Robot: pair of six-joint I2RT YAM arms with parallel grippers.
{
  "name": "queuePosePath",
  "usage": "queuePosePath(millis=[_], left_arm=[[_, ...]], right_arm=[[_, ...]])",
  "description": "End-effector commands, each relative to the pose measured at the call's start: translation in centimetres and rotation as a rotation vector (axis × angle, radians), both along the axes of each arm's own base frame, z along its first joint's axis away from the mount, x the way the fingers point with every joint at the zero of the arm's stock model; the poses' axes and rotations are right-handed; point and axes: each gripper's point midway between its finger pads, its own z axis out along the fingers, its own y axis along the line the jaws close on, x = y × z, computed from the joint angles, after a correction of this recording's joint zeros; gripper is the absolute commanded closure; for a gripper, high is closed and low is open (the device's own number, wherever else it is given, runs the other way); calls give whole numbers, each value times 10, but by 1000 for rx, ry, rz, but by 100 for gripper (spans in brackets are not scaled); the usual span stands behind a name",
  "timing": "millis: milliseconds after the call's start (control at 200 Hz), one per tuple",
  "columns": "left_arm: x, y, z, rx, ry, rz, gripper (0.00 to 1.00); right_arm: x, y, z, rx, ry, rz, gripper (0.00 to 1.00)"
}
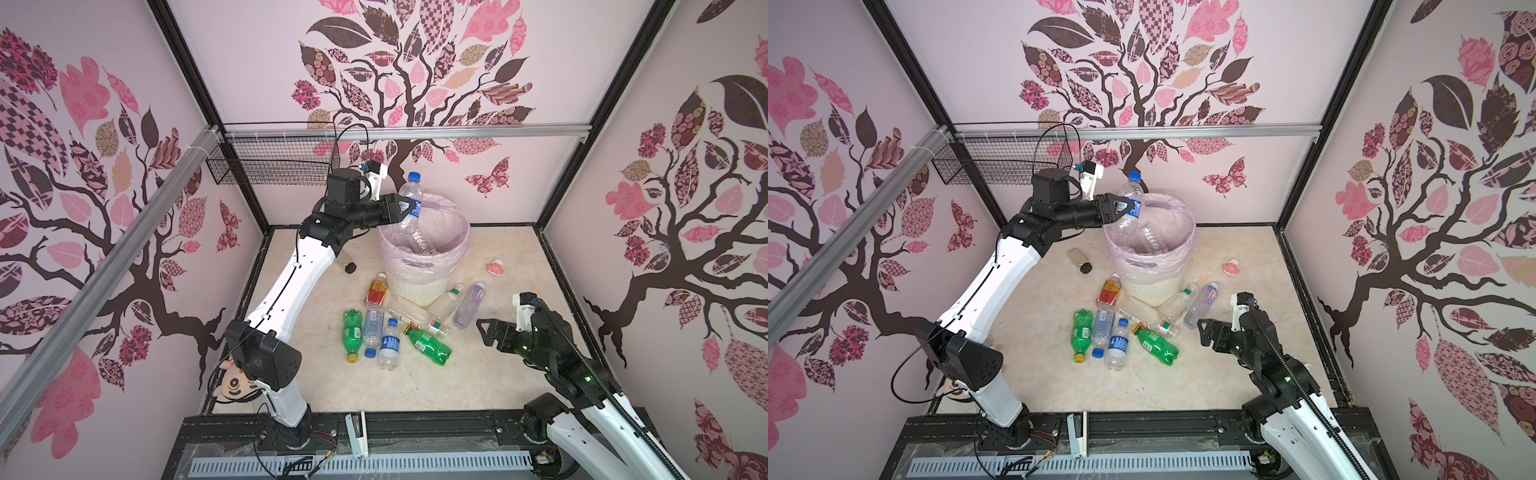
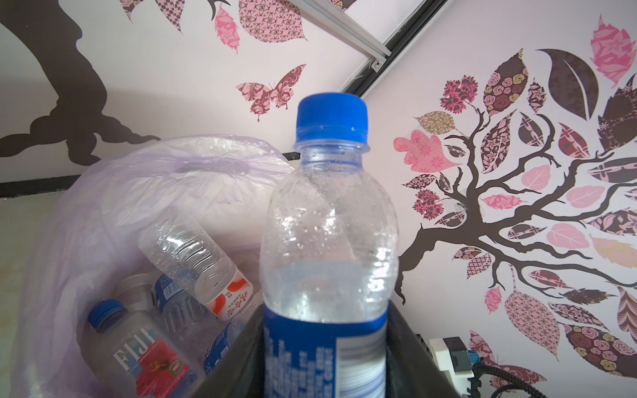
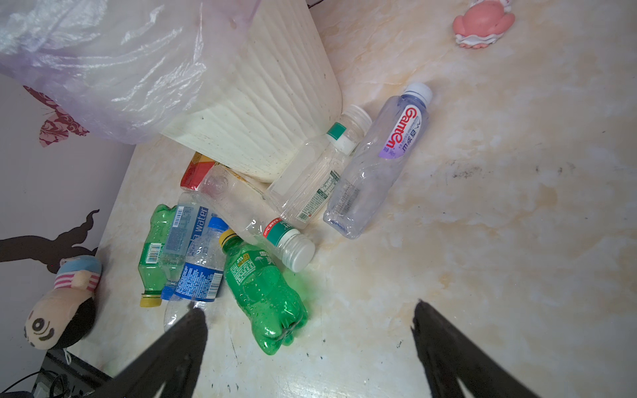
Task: Throw the plastic bottles in the bin
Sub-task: Throw the plastic bottle into the trash bin, then pick up the plastic bottle from the middle-right of the table.
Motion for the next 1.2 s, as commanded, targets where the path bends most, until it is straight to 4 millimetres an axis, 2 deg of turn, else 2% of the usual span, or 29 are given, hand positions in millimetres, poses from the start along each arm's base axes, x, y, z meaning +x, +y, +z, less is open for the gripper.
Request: queuePosePath(millis=[0,110,120,145,430,595,750,851,956,1101,1196], left_arm=[[2,-2,11,-12,-54,-12,51],[3,0,11,-10,-57,-2,45],[4,-1,2,-2,-38,-1,45],[5,-1,-1,0,-32,-2,44],[6,-2,-6,3,-24,-7,32],[6,7,-10,39,-29,37,22],[2,20,-11,45,-21,53,21],[-8,36,-11,54,-26,80,21],[-22,68,-20,67,-15,133,17],[-56,117,-26,146,-49,234,10],[-78,137,-35,260,-78,277,6]], right_arm=[[-1,0,10,12,-13,-5,4],[-1,0,10,14,-16,-5,4],[-1,0,9,15,-14,-4,4],[0,0,9,15,-15,-6,4],[0,1,6,18,-8,-4,4],[2,2,5,16,-5,-4,4],[7,-1,1,7,6,-34,5],[14,-7,-7,-24,34,-78,5],[24,-8,-12,-61,47,-99,5],[39,-8,-17,-99,54,-118,5],[49,-6,-24,-129,89,-122,6]])
